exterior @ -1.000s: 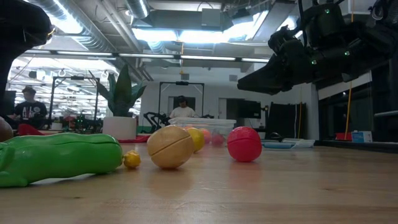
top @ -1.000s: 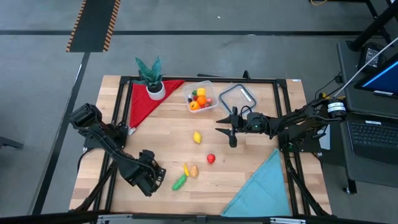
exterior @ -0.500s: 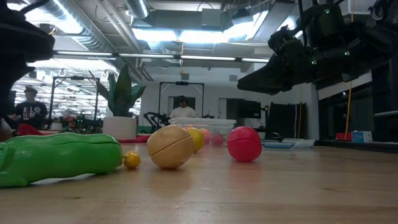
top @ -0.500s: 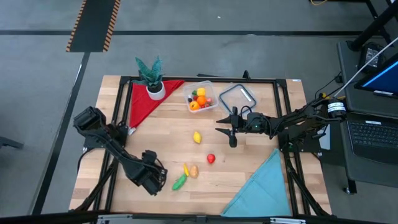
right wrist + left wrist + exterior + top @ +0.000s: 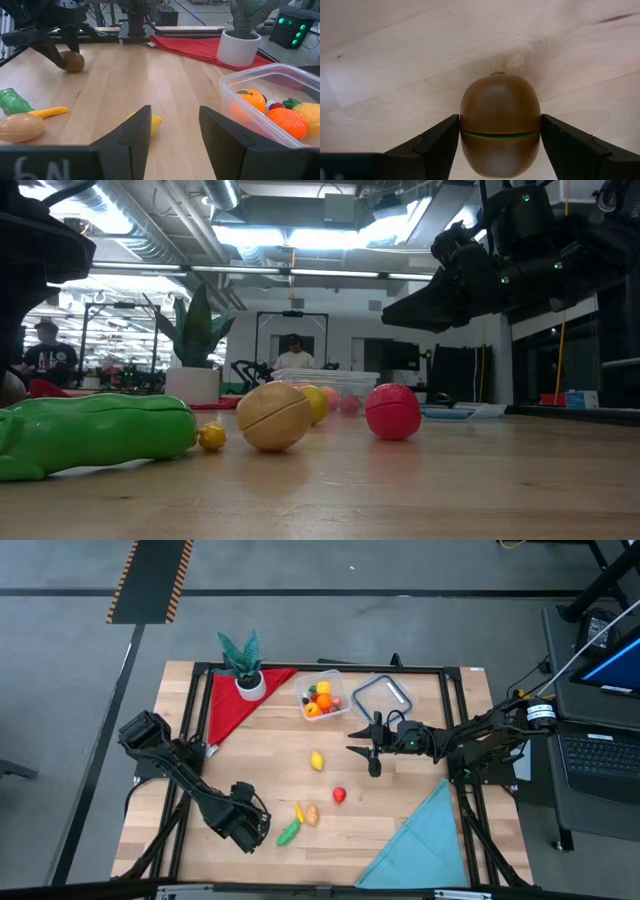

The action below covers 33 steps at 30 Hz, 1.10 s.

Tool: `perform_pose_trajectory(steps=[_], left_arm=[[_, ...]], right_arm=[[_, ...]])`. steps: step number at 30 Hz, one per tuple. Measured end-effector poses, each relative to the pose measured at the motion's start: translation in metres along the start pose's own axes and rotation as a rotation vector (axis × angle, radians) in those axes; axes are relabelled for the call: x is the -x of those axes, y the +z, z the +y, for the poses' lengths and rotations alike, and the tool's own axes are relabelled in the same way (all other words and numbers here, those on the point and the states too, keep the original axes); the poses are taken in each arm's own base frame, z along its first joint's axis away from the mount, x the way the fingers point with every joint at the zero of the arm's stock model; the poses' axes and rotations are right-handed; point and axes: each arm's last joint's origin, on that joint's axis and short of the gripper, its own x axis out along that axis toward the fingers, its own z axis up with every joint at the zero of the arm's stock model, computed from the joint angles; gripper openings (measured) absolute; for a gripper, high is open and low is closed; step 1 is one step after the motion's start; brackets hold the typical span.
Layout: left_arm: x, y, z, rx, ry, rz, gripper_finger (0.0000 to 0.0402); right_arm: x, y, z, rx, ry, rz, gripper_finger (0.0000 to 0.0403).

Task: Pick and placing Produce into tupperware
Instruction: Put the brown kiwi into the transparent container

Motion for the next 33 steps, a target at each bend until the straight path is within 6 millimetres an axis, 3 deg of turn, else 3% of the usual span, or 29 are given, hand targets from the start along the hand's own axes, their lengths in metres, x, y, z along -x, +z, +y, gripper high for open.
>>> perform_pose_trajectory(steps=[10, 18, 33], left_arm=[[-0.002, -0.001, 0.000, -0.001, 0.007, -0.001, 0.0265], [-0.017, -0.006, -0.002, -0.012, 0.067, 0.003, 0.0265], [-0.017, -0.004, -0.003, -0.028, 0.045, -0.045, 0.0265]], right_arm=[[0.000, 0.000, 0.000, -0.002, 0.000, 0.001, 0.0168], [0.000, -0.001, 0.000, 0.000, 0.000, 0.015, 0.0168], [0.000, -0.001, 0.000, -0.002, 0.000, 0.015, 0.0168]])
